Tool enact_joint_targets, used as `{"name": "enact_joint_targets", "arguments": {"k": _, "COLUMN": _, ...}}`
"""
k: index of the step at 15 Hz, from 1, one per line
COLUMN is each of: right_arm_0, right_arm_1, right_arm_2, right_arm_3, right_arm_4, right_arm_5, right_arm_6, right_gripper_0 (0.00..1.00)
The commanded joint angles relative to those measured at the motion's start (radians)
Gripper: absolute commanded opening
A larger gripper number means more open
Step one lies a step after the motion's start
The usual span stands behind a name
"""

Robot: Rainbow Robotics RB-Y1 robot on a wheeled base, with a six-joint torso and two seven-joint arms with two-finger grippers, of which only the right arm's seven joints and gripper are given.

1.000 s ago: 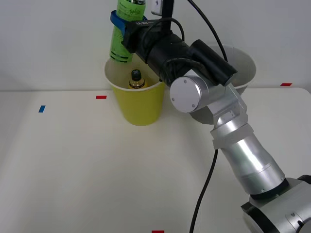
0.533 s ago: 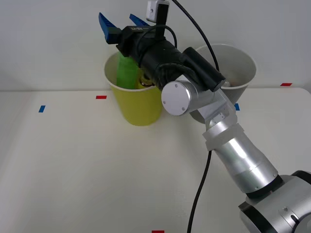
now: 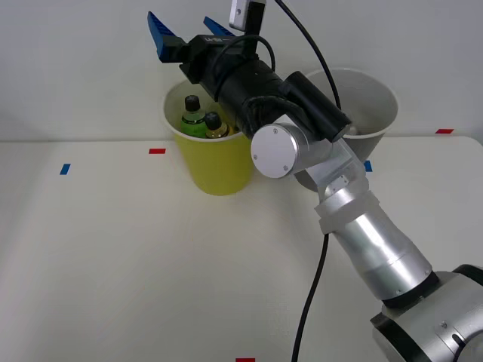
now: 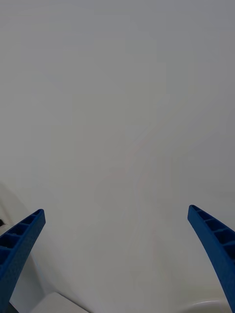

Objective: Put cans in the gray bin, plastic bottles in the light green bin

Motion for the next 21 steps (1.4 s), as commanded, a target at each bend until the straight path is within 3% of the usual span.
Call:
{"name": "enact_joint_targets", "arguments": {"k": 1, "right_arm_0": 0.000, "right_arm_1": -0.019, "right_arm_2": 0.000, "right_arm_3": -0.018, "right_arm_4": 0.000, "right_arm_5": 0.000, "right_arm_6": -0.001, "right_gripper_0": 1.00}}
{"name": "enact_joint_targets", "arguments": {"k": 10, "right_arm_0": 0.002, "right_arm_1": -0.051, "right_arm_2": 0.002, "right_arm_3": -0.040, "right_arm_4": -0.008, "right_arm_5": -0.001, "right_arm_6": 0.002, "right_gripper_0": 1.00}}
{"name": "enact_joint_targets", "arguments": {"k": 13, "right_arm_0": 0.051, "right_arm_1": -0.119, "right_arm_2": 0.006, "right_arm_3": -0.167, "right_arm_4": -0.111, "right_arm_5": 0.000, "right_arm_6": 0.004, "right_gripper_0": 1.00}}
{"name": "enact_joint_targets", "arguments": {"k": 21, "right_arm_0": 0.414, "right_arm_1": -0.291, "right_arm_2": -0.014, "right_arm_3": -0.535, "right_arm_4": -0.167, "right_arm_5": 0.002, "right_arm_6": -0.001, "right_gripper_0": 1.00}}
